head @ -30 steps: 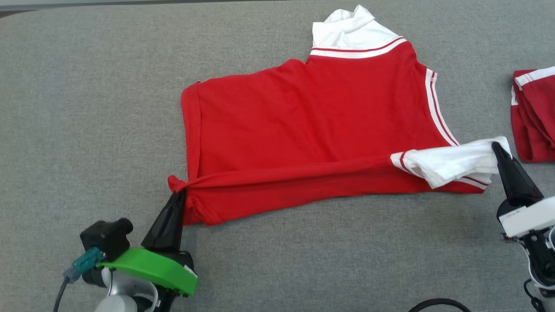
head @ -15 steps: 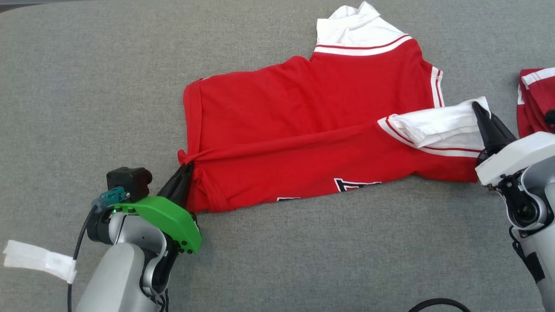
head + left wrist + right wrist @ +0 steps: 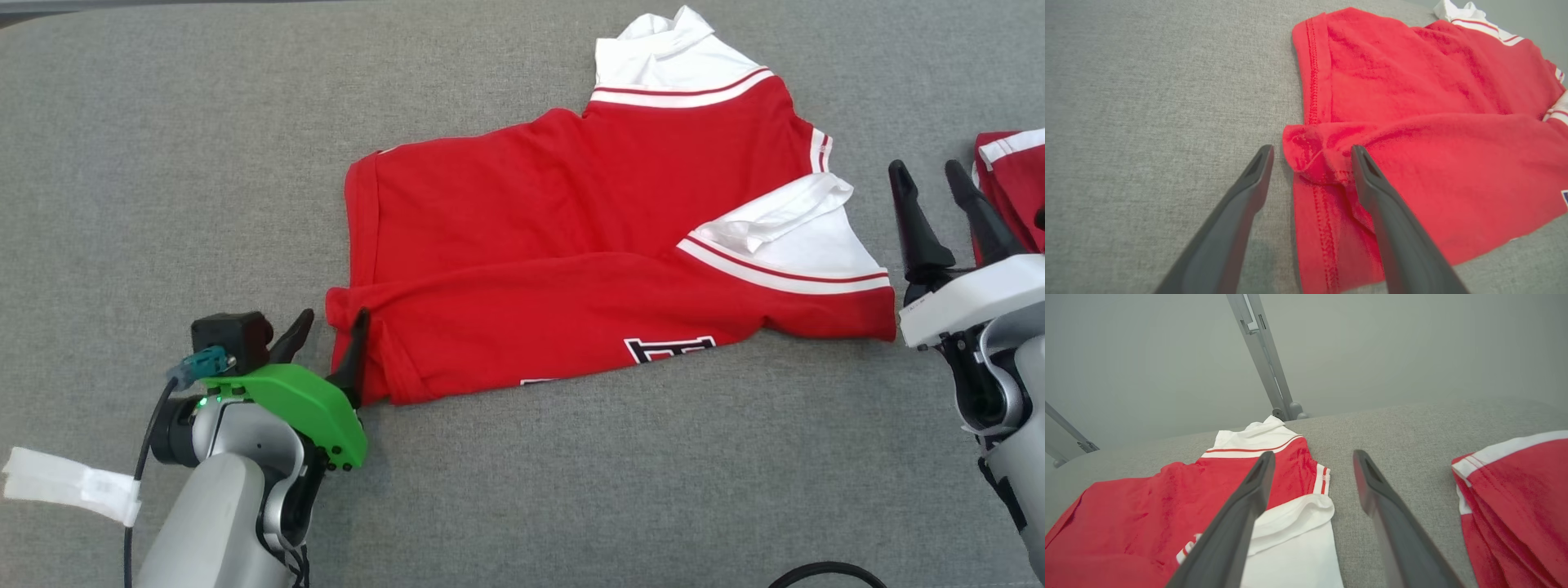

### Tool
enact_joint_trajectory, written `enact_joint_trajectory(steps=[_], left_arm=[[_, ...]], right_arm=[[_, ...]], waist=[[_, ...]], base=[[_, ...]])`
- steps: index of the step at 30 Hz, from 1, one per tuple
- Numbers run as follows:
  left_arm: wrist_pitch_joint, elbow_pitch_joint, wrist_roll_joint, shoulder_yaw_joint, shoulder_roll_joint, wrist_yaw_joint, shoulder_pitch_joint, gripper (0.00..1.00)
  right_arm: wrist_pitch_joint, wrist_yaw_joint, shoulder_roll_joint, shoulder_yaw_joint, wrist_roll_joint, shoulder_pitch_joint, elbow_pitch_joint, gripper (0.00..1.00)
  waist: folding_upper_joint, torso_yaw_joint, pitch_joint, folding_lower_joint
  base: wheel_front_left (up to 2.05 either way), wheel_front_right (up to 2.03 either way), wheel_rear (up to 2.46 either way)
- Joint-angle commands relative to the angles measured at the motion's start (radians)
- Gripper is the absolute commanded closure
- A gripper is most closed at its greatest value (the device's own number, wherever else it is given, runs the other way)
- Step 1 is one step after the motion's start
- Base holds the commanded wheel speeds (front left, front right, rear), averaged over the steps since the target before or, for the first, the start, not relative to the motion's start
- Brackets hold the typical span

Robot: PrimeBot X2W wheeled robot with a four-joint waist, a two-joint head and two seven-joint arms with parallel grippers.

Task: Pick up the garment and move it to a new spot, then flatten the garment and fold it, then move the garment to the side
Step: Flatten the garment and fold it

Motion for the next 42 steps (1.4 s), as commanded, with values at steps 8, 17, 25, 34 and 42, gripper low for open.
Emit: enact_joint_trajectory(steps=[8, 17, 25, 34, 42], left_arm=[[-0.105, -0.219, -0.003, 0.055, 0.018, 0.080, 0.184, 0.00], [-0.307, -0.296, 0.078, 0.038, 0.005, 0.120, 0.337, 0.00], [-0.387, -0.224, 0.166, 0.044, -0.016, 0.067, 0.426, 0.00], [-0.385, -0.138, 0.196, 0.106, -0.064, -0.011, 0.387, 0.00], [-0.319, 0.043, 0.145, 0.074, -0.087, -0.052, 0.201, 0.00]], right_arm=[[-0.070, 0.000, 0.026, -0.074, -0.246, 0.210, -0.189, 0.00], [-0.075, 0.000, 0.157, -0.190, -0.489, 0.413, -0.383, 0.00], [-0.075, -0.001, 0.305, -0.373, -0.629, 0.604, -0.474, 0.00], [-0.075, -0.001, 0.292, -0.342, -0.604, 0.546, -0.323, 0.00], [-0.074, -0.001, 0.206, -0.290, -0.589, 0.318, -0.071, 0.00]], waist=[[-0.0003, -0.024, -0.054, 0.0000], [-0.0003, -0.043, -0.110, 0.0000], [-0.0003, -0.028, -0.174, 0.0000], [-0.0003, -0.022, -0.145, 0.0000], [-0.0003, -0.005, -0.071, 0.0000]], base=[[0.00, 0.00, 0.00], [0.00, 0.00, 0.00], [0.00, 0.00, 0.00], [0.00, 0.00, 0.00], [0.00, 0.00, 0.00]])
